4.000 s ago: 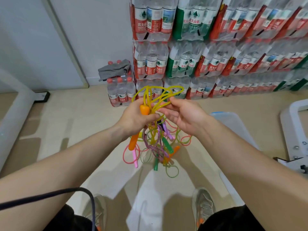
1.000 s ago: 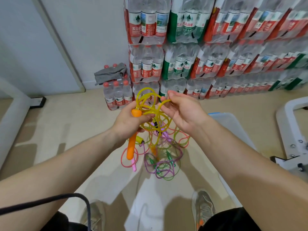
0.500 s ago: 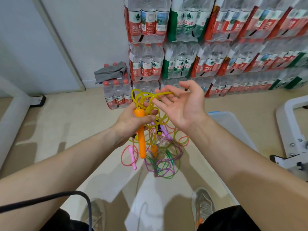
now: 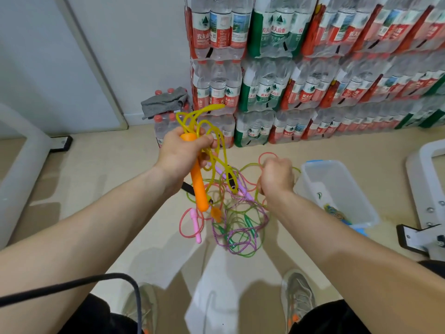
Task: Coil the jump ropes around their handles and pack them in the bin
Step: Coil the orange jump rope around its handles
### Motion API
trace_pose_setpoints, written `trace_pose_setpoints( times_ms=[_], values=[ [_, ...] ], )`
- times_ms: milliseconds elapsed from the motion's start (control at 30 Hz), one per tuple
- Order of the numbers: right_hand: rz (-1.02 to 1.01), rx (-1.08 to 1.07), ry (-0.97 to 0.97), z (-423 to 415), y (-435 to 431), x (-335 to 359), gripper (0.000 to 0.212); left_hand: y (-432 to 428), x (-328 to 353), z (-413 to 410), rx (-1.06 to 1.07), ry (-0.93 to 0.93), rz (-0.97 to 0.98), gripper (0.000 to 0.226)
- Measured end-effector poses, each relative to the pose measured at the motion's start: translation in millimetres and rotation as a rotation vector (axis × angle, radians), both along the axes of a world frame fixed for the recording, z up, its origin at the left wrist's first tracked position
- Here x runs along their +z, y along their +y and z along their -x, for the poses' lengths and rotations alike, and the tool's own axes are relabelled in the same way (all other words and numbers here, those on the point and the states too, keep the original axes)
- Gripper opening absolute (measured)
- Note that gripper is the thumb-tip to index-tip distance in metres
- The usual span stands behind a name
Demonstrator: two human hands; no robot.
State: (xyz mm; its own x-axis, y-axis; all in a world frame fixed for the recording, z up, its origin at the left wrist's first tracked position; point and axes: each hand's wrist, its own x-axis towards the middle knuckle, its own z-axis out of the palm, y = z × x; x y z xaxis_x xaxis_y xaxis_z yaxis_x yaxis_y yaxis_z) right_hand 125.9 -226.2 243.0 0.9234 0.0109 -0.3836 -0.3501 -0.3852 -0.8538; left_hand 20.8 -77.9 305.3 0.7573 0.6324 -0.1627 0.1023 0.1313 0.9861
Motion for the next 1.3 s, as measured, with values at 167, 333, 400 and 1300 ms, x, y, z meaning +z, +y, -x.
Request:
trace_pose_setpoints(
  times_ms=[167,333,400,1300],
  values=[
    [0.208,0.738,0.070,28,-6,-36,0.033,2,14,3,0.000,-0.044,0.115,0.012],
    [0.346,1.050,0.034,45,11,-70,0.059,0,22,7,0.016,-0.044,0.251,0.014],
    [0.349,1.057,0.055,45,20,-86,0.028,3,23,9,0.032,-0.058,0.304,0.019],
    [-0.289,0.369,0.282,30,-13,26,0.038,37,-5,20,-0.431,0.931,-1.206,0.040]
  ],
)
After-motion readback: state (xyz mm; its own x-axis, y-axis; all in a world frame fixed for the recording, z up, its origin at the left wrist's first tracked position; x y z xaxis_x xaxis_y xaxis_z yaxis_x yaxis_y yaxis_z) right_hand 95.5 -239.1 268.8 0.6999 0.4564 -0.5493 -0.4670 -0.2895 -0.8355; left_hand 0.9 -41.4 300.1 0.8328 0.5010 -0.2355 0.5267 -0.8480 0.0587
